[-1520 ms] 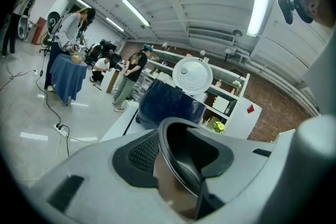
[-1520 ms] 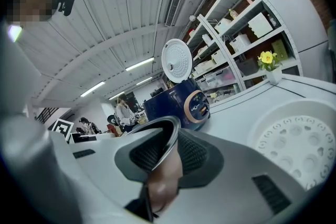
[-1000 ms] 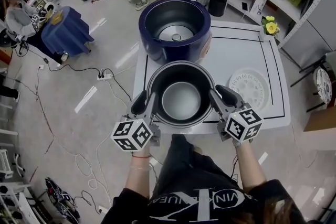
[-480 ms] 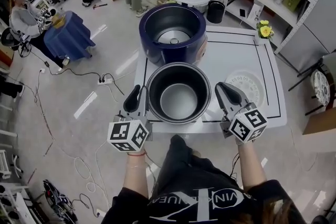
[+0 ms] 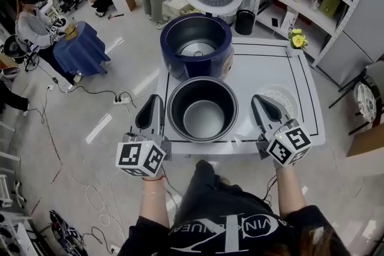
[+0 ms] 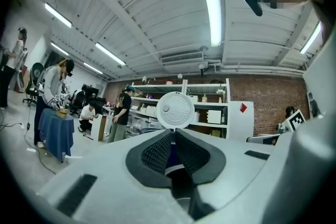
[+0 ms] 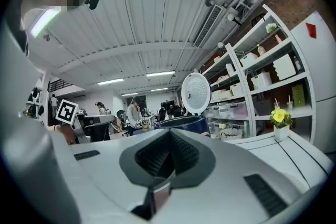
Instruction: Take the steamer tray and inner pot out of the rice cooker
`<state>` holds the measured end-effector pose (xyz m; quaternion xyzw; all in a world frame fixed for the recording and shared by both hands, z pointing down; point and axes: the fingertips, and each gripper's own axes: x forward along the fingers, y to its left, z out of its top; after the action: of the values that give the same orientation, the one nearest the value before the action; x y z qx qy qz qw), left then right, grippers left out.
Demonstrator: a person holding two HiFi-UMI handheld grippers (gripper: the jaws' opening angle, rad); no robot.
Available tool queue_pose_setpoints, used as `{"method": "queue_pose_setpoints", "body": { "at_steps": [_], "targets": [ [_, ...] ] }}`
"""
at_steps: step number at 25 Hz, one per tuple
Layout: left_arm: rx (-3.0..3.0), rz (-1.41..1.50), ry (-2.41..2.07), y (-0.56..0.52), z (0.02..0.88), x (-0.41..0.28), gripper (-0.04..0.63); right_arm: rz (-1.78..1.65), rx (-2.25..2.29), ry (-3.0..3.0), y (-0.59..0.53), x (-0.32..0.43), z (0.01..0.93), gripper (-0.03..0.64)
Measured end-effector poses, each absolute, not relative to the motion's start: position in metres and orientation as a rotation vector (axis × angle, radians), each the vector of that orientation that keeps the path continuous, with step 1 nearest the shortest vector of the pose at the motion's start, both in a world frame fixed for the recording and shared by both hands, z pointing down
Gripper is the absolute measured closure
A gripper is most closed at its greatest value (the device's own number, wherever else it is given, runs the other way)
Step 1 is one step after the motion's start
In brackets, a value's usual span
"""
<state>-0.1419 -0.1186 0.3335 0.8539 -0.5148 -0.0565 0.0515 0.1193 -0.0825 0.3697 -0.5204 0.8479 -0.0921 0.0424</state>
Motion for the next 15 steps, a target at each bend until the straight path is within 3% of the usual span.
{"method": "queue_pose_setpoints", "body": {
  "at_steps": [15],
  "targets": [
    [2.624,-0.203,-1.584,-0.117,0.298,-0.143,0.575,-0.168,-1.567,2.59,-0.083,0.115,0.325,0.617]
  ]
}}
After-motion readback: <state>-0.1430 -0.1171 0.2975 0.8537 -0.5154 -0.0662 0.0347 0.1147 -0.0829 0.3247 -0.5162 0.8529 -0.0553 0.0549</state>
